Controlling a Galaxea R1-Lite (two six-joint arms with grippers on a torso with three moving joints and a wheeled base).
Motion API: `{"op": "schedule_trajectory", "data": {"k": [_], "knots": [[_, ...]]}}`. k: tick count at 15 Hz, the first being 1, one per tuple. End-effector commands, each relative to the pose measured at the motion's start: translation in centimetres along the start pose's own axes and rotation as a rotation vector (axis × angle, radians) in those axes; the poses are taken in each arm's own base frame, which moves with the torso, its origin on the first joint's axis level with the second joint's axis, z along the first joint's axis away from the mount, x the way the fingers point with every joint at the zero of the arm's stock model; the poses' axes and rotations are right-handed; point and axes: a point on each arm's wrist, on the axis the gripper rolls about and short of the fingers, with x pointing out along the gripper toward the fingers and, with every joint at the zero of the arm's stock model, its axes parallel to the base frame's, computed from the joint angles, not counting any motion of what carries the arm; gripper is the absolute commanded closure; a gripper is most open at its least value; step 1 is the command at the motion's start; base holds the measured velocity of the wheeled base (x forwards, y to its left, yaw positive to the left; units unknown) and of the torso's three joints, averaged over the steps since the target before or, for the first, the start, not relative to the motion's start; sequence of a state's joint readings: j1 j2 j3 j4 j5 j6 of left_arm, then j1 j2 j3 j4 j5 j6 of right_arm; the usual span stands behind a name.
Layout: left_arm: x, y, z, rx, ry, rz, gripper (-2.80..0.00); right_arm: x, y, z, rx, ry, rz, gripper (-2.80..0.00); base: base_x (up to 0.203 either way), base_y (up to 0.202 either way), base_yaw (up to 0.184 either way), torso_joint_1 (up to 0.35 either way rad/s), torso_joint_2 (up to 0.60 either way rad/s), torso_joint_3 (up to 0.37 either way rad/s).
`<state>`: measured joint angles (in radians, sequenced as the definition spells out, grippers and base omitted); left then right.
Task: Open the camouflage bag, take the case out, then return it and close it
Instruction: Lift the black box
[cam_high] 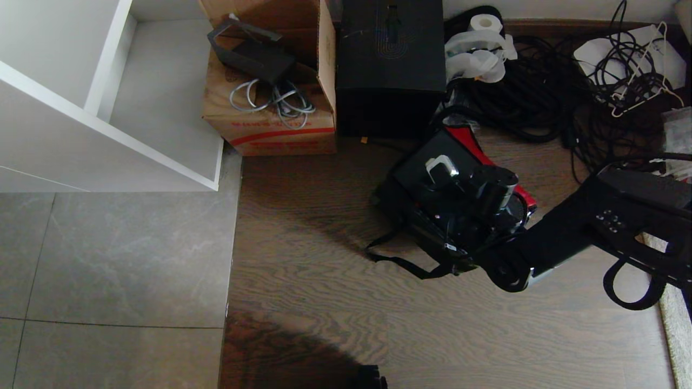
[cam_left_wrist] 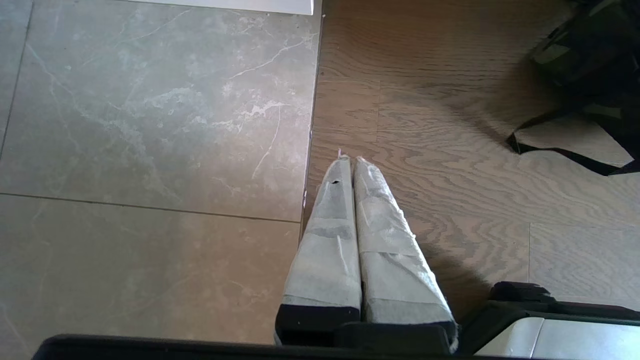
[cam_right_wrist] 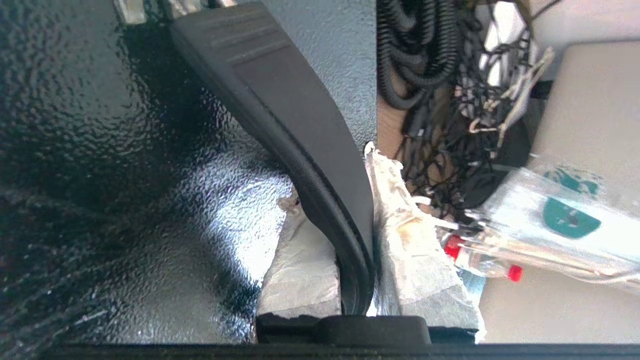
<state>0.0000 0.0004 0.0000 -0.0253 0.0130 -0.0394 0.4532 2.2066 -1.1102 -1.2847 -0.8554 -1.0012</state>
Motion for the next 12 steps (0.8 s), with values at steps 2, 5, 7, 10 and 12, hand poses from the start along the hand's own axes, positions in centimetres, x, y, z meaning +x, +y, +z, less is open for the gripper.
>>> {"op": "schedule_trajectory", "data": {"k": [2,5,7,10,12], "knots": [[0.1,0.0,-0.2,0.0,0.008,0.001,0.0,0.0,-0.1,0.0,-0.009,0.008,0.007,0.0,0.0,0.0,0.0,0.0,0.0,0.0],[0.1,0.0,-0.3,0.0,0.008,0.002,0.0,-0.1,0.6,-0.4,-0.006,0.038,0.055,0.0,0.0,0.0,0.0,0.0,0.0,0.0],[0.1,0.0,-0.3,0.0,0.008,0.002,0.0,-0.1,0.8,-0.5,0.018,0.026,0.102,0.0,0.0,0.0,0.0,0.0,0.0,0.0],[0.1,0.0,-0.3,0.0,0.008,0.003,0.0,0.0,0.7,-0.3,0.039,0.016,0.114,0.0,0.0,0.0,0.0,0.0,0.0,0.0],[0.1,0.0,-0.3,0.0,0.008,0.001,0.0,0.0,0.7,-0.2,0.044,0.014,0.111,0.0,0.0,0.0,0.0,0.0,0.0,0.0]]}}
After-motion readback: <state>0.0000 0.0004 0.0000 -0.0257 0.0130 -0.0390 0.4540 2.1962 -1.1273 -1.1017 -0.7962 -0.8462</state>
